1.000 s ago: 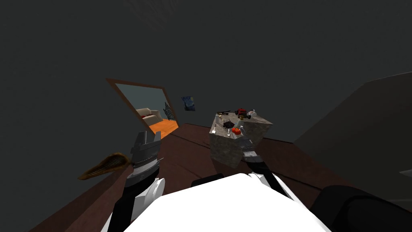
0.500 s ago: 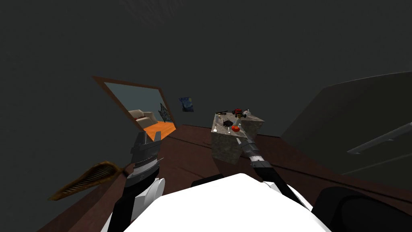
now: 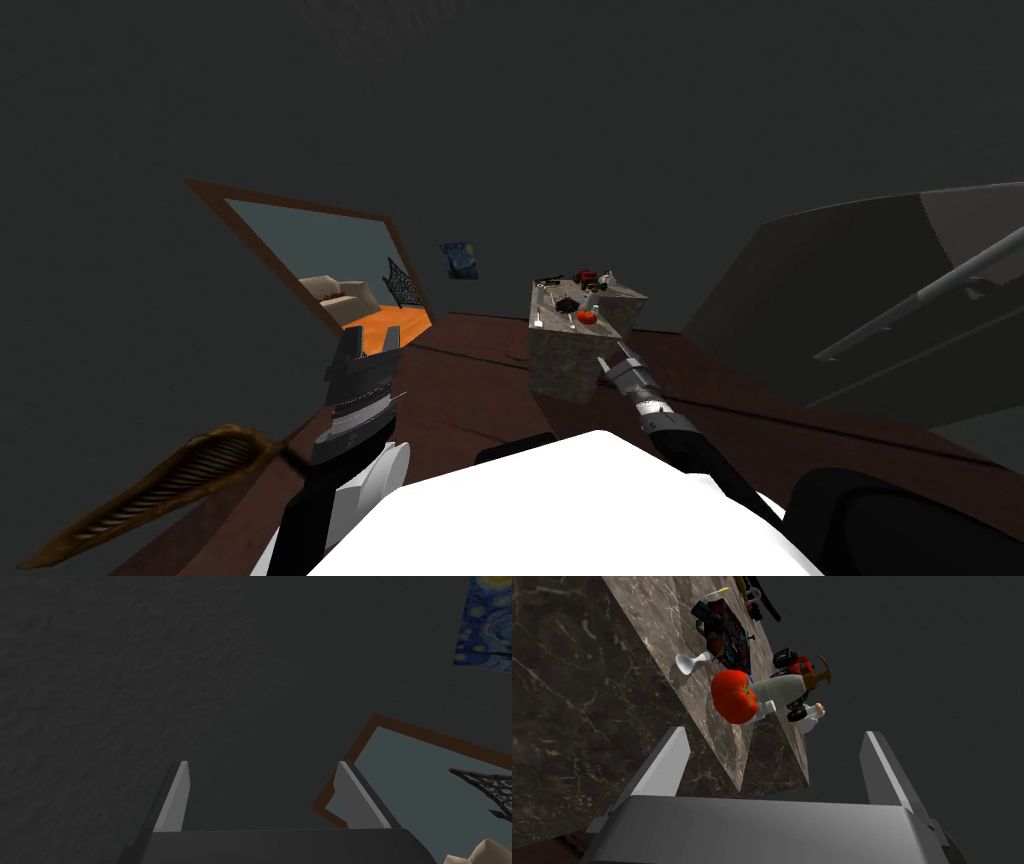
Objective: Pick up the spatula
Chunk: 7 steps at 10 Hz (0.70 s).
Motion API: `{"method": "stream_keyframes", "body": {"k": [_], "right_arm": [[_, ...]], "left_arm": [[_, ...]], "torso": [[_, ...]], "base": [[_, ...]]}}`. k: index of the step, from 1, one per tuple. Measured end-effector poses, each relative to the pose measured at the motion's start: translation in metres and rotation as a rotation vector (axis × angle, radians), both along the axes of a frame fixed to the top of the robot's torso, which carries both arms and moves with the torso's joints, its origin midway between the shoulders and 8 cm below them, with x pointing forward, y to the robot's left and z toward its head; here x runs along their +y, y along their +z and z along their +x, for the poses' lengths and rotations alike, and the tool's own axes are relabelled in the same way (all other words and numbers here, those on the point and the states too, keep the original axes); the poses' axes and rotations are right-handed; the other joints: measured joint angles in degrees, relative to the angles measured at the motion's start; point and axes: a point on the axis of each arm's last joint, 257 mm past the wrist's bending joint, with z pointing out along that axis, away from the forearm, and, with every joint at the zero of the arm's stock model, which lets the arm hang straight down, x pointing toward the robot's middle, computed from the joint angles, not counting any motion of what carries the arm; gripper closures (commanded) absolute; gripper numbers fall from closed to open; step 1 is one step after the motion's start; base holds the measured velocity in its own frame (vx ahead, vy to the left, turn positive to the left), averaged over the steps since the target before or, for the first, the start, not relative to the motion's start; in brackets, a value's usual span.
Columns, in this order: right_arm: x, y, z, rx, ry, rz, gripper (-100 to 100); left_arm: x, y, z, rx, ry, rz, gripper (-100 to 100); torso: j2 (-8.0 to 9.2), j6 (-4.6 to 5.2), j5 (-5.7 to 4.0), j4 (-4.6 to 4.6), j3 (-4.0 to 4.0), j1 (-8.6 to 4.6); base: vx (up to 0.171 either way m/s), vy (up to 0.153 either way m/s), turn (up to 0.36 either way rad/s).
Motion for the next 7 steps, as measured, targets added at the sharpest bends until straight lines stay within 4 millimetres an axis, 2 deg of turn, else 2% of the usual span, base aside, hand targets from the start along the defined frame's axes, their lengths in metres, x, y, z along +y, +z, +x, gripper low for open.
{"method": "stream_keyframes", "body": {"k": [3,7], "right_arm": [[-0.018,-0.019,-0.023,0.090,-0.048,0.090,-100],[-0.038,-0.059,-0.049,0.219,-0.129,0.230,-100]], "left_arm": [[0.000,0.000,0.000,0.000,0.000,0.000,0],[0.000,0.000,0.000,0.000,0.000,0.000,0]], "torso": [[-0.03,-0.03,0.02,-0.01,-0.03,-0.01],[-0.26,-0.04,0.01,-0.07,-0.16,-0.09]], "base": [[0.054,0.157,-0.118],[0.089,0.130,-0.086]]}}
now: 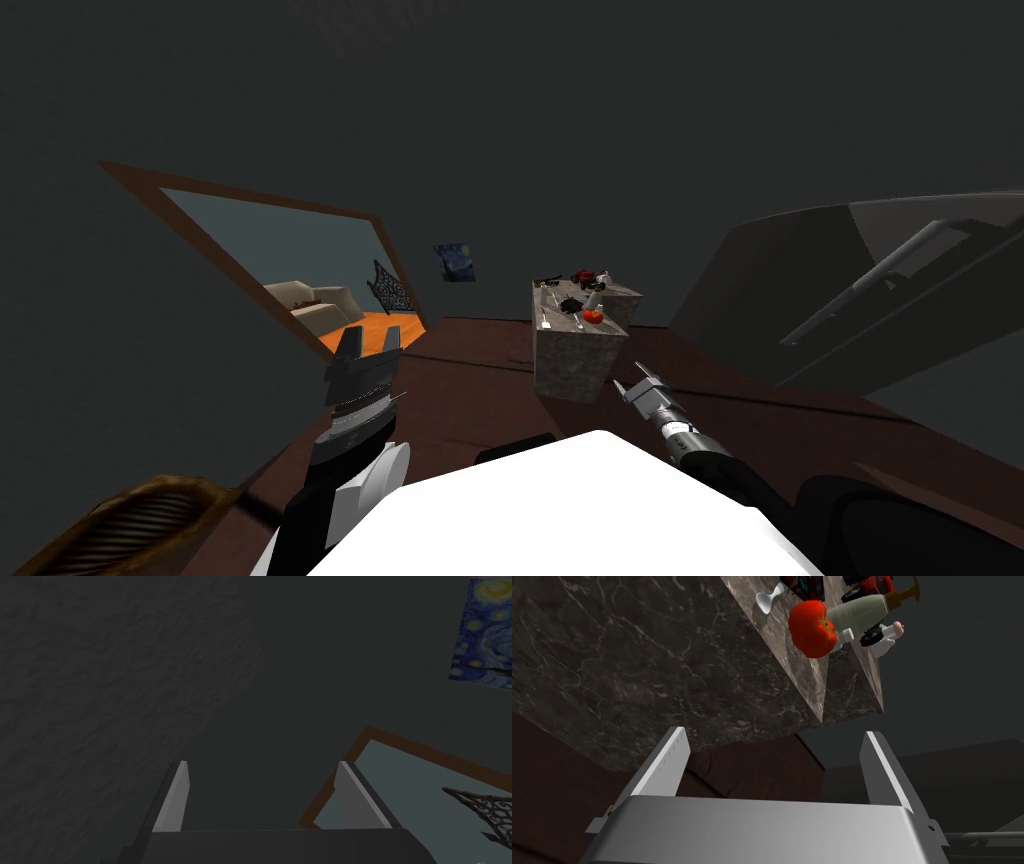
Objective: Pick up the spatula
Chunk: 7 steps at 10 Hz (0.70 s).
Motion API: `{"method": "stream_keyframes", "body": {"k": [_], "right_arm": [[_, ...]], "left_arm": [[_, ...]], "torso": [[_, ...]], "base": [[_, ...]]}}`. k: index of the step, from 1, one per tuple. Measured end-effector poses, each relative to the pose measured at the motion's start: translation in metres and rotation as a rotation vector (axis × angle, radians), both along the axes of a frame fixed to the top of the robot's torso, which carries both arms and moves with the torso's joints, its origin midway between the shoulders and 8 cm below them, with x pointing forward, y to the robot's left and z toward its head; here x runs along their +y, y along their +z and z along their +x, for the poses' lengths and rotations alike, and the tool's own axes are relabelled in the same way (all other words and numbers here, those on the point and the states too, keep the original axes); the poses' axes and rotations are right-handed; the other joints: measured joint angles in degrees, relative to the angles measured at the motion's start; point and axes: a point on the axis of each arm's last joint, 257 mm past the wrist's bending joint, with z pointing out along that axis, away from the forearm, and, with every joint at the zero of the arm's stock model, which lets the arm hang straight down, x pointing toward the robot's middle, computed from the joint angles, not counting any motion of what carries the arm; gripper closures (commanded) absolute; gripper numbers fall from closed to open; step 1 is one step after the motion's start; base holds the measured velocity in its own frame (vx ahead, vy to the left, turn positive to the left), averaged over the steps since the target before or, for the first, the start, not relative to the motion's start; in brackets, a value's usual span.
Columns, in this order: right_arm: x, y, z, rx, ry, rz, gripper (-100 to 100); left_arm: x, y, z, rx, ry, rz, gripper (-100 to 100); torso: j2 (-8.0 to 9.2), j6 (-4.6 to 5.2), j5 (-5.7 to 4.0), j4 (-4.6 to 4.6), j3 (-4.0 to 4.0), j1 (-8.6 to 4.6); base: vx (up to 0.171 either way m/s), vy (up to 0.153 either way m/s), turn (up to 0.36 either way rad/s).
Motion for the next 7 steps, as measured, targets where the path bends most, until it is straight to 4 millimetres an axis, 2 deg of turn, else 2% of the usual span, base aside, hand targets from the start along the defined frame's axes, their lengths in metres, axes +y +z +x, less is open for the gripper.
{"method": "stream_keyframes", "body": {"k": [3,4,7], "right_arm": [[-0.018,-0.027,-0.033,0.094,-0.075,0.112,-100],[-0.021,-0.037,-0.043,0.124,-0.096,0.143,-100],[-0.030,-0.049,-0.063,0.183,-0.146,0.213,-100]], "left_arm": [[0.000,0.000,0.000,0.000,0.000,0.000,0],[0.000,0.000,0.000,0.000,0.000,0.000,0],[0.000,0.000,0.000,0.000,0.000,0.000,0]], "torso": [[-0.14,0.01,-0.03,-0.02,-0.06,-0.04],[-0.10,-0.01,-0.03,-0.02,-0.06,-0.08],[-0.11,-0.02,-0.07,-0.02,-0.06,-0.23]], "base": [[0.114,0.110,-0.076],[0.046,0.050,0.007],[0.099,0.067,-0.044]]}}
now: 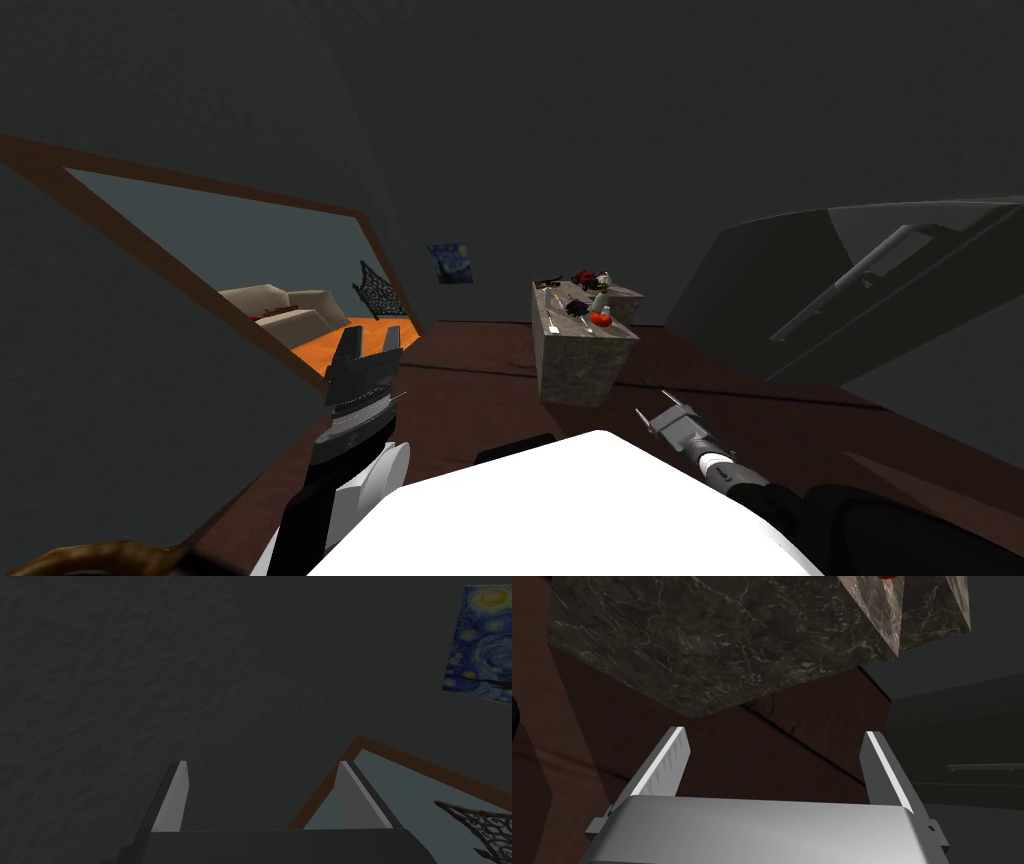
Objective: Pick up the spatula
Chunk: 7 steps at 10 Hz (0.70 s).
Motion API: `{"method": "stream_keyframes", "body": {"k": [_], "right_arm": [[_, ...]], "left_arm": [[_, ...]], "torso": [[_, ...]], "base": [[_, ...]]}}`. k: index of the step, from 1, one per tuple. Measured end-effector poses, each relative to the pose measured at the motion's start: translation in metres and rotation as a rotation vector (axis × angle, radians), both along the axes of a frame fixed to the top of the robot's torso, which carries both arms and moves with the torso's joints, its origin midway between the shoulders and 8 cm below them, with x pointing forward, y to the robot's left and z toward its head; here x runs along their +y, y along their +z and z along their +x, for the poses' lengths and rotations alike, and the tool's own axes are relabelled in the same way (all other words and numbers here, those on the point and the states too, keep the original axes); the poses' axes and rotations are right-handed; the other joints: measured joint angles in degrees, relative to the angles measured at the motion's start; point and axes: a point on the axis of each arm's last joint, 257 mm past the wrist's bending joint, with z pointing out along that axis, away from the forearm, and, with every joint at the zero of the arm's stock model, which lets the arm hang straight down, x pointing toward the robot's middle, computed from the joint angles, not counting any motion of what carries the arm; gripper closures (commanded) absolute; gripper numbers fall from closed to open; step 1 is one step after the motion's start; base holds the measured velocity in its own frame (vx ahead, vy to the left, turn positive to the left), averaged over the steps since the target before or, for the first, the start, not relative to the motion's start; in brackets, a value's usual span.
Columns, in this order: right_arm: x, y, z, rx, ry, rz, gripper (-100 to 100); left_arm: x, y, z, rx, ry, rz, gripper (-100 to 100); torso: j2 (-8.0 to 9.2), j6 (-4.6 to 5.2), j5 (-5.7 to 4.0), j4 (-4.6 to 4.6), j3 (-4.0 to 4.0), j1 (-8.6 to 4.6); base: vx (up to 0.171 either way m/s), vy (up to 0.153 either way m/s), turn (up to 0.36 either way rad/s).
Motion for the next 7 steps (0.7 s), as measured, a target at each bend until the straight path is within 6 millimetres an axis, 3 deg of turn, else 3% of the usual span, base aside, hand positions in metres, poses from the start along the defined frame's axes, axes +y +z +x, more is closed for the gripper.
{"method": "stream_keyframes", "body": {"k": [6,7], "right_arm": [[-0.013,-0.032,-0.053,0.136,-0.134,0.173,-100],[-0.012,-0.036,-0.062,0.156,-0.155,0.198,-100]], "left_arm": [[0.000,0.000,0.000,0.000,0.000,0.000,0],[0.000,0.000,0.000,0.000,0.000,0.000,0]], "torso": [[-0.29,0.00,0.00,-0.06,-0.16,0.04],[-0.21,-0.01,0.03,-0.06,-0.13,0.10]], "base": [[0.165,0.089,-0.043],[0.070,0.050,-0.009]]}}
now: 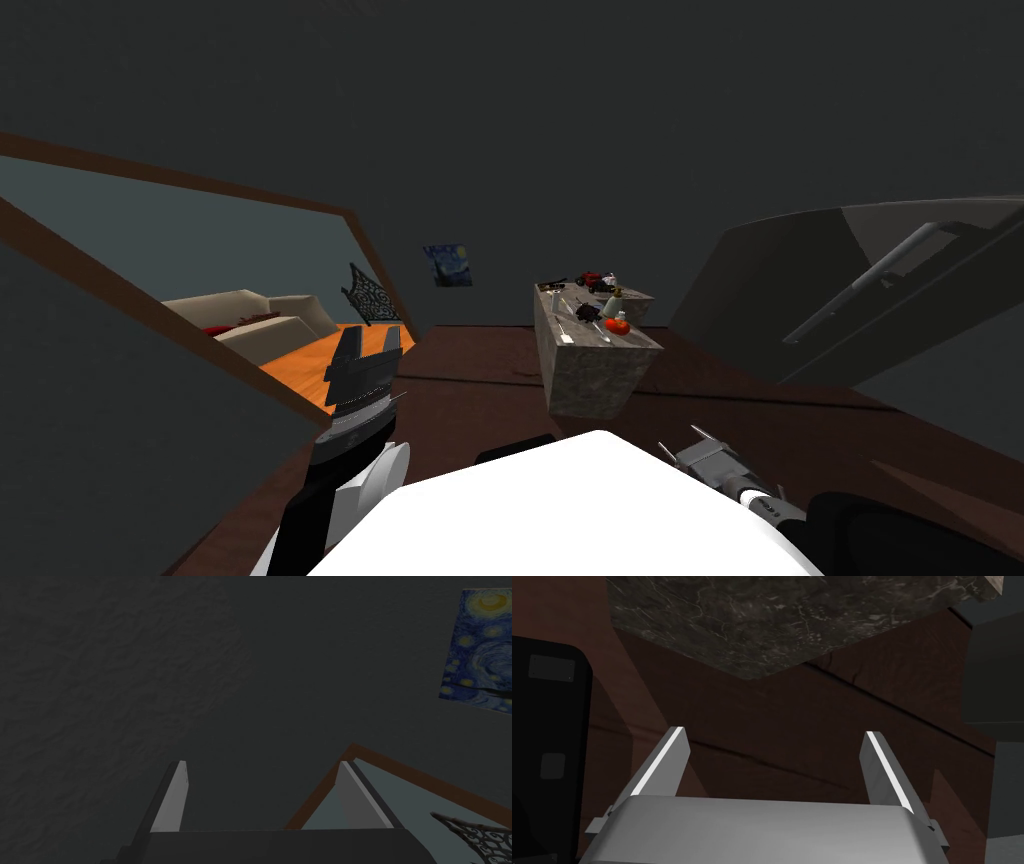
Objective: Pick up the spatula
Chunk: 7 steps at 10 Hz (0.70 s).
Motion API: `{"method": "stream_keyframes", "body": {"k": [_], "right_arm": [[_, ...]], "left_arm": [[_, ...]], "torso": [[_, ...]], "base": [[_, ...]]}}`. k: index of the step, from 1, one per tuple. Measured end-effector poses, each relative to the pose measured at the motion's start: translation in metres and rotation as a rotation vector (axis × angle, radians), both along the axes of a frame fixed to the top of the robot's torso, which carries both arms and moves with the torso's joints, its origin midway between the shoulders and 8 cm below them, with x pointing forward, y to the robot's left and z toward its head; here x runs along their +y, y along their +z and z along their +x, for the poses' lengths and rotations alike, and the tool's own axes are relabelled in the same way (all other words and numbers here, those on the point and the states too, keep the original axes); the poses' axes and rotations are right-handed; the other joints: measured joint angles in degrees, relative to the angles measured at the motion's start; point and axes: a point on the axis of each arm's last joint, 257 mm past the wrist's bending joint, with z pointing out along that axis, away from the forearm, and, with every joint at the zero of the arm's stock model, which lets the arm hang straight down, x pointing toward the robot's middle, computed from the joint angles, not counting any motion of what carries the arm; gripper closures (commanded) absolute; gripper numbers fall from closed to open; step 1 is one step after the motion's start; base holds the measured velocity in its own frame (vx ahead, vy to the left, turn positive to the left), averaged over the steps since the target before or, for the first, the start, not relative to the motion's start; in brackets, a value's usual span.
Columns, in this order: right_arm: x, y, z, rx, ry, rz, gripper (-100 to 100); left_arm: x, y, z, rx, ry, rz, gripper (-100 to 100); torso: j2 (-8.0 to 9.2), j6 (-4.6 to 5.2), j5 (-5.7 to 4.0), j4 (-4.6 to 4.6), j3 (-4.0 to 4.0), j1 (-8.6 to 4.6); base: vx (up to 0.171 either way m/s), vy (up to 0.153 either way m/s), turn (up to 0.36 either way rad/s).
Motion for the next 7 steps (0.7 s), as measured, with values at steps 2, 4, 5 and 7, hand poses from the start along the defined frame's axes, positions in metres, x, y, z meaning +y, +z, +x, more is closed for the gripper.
{"method": "stream_keyframes", "body": {"k": [2,4,5,7], "right_arm": [[0.000,-0.004,-0.014,0.039,-0.033,0.043,-100],[0.002,-0.011,-0.026,0.078,-0.061,0.081,-100],[0.003,-0.015,-0.035,0.096,-0.085,0.108,-100],[0.001,-0.017,-0.052,0.135,-0.131,0.161,-100]], "left_arm": [[0.000,0.000,0.000,0.000,0.000,0.000,0],[0.000,0.000,0.000,0.000,0.000,0.000,0],[0.000,0.000,0.000,0.000,0.000,0.000,0],[0.000,0.000,0.000,0.000,0.000,0.000,0]], "torso": [[0.09,0.00,-0.06,0.04,0.07,-0.25],[0.24,-0.01,-0.08,0.05,0.13,-0.36],[0.12,0.00,-0.06,0.04,0.08,-0.23],[-0.23,-0.01,-0.05,-0.04,-0.12,-0.22]], "base": [[0.167,0.038,-0.021],[0.114,0.040,-0.003],[0.199,0.055,-0.018],[0.224,0.054,-0.002]]}}
